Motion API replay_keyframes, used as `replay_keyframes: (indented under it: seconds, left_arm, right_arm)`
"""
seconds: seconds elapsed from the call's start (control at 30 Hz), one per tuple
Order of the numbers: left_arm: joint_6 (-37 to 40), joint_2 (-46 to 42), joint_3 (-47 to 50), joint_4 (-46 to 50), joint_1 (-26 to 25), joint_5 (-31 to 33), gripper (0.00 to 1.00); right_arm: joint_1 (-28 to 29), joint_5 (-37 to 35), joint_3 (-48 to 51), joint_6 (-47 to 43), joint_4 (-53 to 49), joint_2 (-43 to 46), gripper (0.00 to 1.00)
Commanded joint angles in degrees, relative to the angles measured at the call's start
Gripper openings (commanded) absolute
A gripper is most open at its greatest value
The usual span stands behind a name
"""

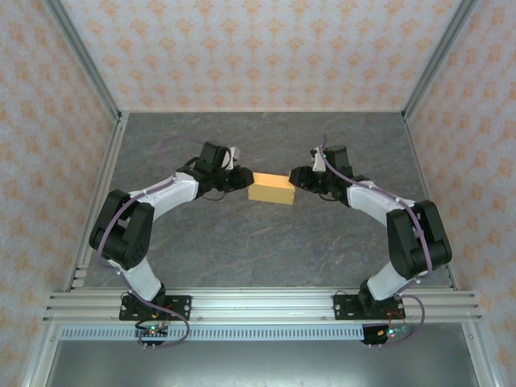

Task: Fold the paper box

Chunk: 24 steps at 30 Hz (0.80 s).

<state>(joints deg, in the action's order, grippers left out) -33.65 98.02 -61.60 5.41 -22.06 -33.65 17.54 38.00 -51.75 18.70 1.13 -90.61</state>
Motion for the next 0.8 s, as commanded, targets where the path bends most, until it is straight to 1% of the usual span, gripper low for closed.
replay_keyframes:
  seconds: [0.0,0.17,0.27,0.37,0.5,0.63,0.77]
  left_arm:
    - [-0.6,1.2,2.6,5.3,-0.2,2.4,0.3]
    - [-0.9,1.1,2.4,5.4,-0.2,2.4,0.3]
    - [-0.8,1.0,2.1,5.7,-0.3,2.3,0.3]
    - [-0.7,1.1,1.5,6.1,-0.4,2.4,0.3]
    - [-0.5,1.0,1.1,6.4,-0.5,2.4,0.31]
    - [-0.3,0.6,1.4,5.9,-0.5,2.4,0.3]
    - [0.6,-0.1,2.7,5.1,-0.9,2.7,0.31]
  right_arm:
    - [0.1,0.5,-3.3,-1.3,-5.8,1.7,0.43]
    - [-0.2,-1.7,-3.4,-1.7,-9.3,4.4,0.47]
    - [-0.2,-1.7,-1.2,-0.4,-8.5,5.9,0.5]
    - [-0.2,-1.3,0.8,0.6,-6.6,5.5,0.51]
    - [-0.3,-1.0,1.0,0.5,-5.9,2.8,0.47]
    - [-0.3,0.5,2.0,1.1,-4.0,1.2,0.41]
    - [-0.3,0.4,2.9,0.7,-3.2,0.3,0.31]
